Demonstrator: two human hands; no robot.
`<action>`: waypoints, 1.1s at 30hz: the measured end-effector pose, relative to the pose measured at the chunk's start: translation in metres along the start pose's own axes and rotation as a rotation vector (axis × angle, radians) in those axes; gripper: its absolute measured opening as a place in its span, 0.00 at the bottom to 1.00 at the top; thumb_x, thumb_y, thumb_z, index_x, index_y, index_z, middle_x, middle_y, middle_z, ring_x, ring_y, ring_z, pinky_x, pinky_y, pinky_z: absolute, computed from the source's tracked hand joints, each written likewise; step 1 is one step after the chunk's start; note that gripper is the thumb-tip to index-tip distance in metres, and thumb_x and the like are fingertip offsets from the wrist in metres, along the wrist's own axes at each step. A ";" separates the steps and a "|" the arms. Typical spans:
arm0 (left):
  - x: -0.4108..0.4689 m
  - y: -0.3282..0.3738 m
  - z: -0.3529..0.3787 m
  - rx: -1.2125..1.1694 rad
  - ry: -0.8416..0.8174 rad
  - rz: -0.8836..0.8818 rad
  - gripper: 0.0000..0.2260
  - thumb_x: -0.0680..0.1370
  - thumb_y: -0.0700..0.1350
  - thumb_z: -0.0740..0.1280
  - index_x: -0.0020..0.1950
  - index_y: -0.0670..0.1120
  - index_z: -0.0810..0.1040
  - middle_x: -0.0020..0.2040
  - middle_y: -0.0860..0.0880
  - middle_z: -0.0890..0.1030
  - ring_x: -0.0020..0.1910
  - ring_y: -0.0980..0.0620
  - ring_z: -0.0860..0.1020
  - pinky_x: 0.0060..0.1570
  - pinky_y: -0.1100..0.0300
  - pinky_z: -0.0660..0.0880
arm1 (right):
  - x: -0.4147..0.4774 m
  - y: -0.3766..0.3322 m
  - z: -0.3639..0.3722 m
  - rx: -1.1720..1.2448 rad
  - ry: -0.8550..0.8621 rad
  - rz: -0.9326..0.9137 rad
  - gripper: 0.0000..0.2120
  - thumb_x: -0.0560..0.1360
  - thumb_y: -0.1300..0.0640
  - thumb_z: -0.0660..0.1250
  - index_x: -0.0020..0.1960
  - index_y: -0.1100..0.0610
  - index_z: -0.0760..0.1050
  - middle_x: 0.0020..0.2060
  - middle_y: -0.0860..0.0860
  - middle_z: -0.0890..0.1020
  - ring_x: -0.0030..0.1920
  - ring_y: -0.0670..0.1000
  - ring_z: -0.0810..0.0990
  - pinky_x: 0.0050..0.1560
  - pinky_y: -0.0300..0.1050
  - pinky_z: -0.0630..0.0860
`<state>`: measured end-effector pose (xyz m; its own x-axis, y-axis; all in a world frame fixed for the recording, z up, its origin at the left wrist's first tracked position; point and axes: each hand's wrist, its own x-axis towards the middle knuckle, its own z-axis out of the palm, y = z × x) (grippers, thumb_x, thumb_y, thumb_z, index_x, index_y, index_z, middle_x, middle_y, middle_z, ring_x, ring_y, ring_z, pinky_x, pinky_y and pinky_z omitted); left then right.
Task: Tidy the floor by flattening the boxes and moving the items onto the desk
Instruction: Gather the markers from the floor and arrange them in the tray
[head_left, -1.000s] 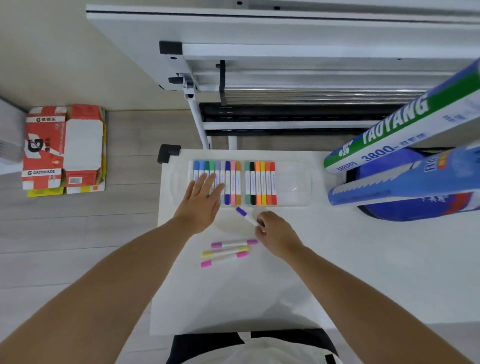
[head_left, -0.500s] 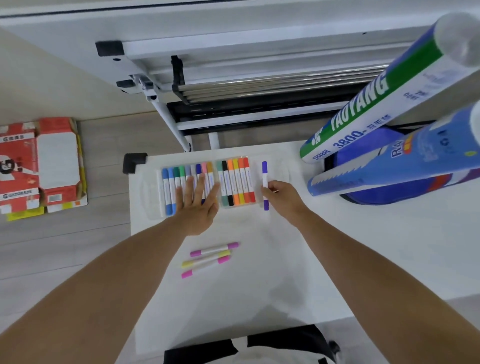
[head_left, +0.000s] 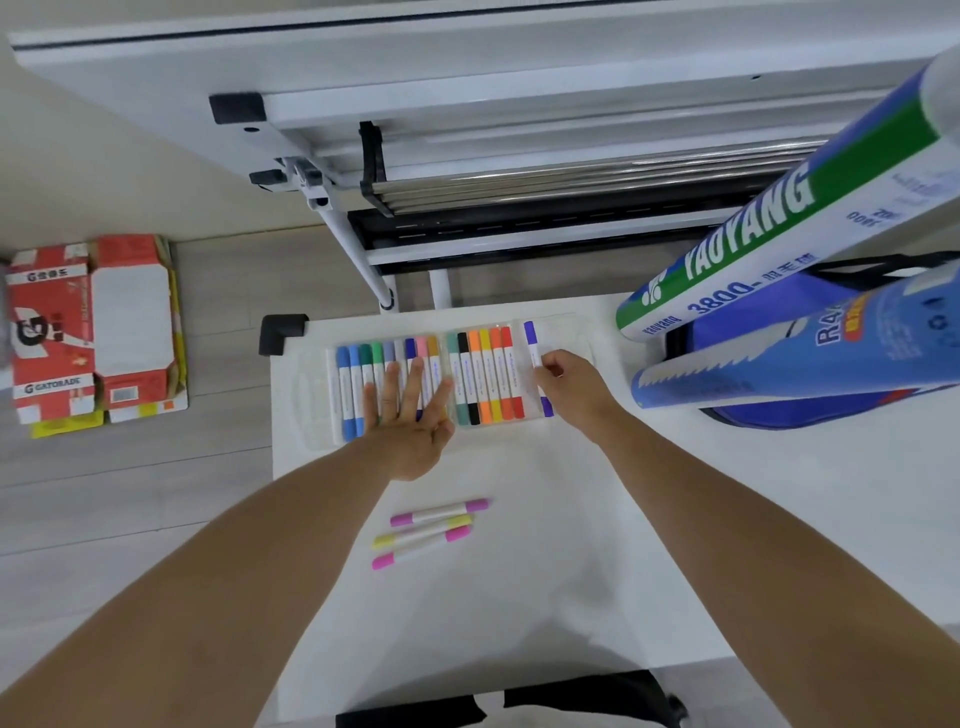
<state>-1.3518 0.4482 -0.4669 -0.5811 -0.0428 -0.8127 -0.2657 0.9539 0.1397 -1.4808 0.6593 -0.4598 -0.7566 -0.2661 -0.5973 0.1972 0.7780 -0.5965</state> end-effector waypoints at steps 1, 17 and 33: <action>0.000 0.000 0.000 -0.002 0.001 0.001 0.27 0.82 0.63 0.38 0.73 0.61 0.22 0.68 0.51 0.14 0.67 0.44 0.16 0.71 0.37 0.26 | 0.002 -0.001 0.001 -0.027 0.000 -0.011 0.11 0.82 0.53 0.59 0.56 0.60 0.75 0.51 0.53 0.80 0.46 0.52 0.79 0.43 0.39 0.77; 0.003 -0.001 0.001 -0.008 0.003 0.000 0.28 0.83 0.63 0.38 0.73 0.60 0.22 0.68 0.51 0.14 0.67 0.43 0.16 0.70 0.36 0.27 | 0.027 -0.008 0.014 -0.272 0.032 0.030 0.12 0.80 0.49 0.64 0.54 0.58 0.76 0.53 0.54 0.82 0.46 0.48 0.78 0.46 0.38 0.74; 0.008 -0.002 0.005 -0.002 0.021 0.002 0.28 0.83 0.63 0.39 0.73 0.60 0.21 0.68 0.50 0.14 0.67 0.43 0.16 0.70 0.36 0.26 | 0.032 -0.003 0.015 -0.287 0.041 0.047 0.12 0.76 0.46 0.69 0.49 0.54 0.75 0.49 0.51 0.82 0.44 0.49 0.79 0.40 0.36 0.74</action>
<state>-1.3516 0.4472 -0.4763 -0.5979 -0.0468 -0.8002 -0.2661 0.9533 0.1431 -1.4964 0.6402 -0.4852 -0.7766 -0.2072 -0.5949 0.0530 0.9195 -0.3895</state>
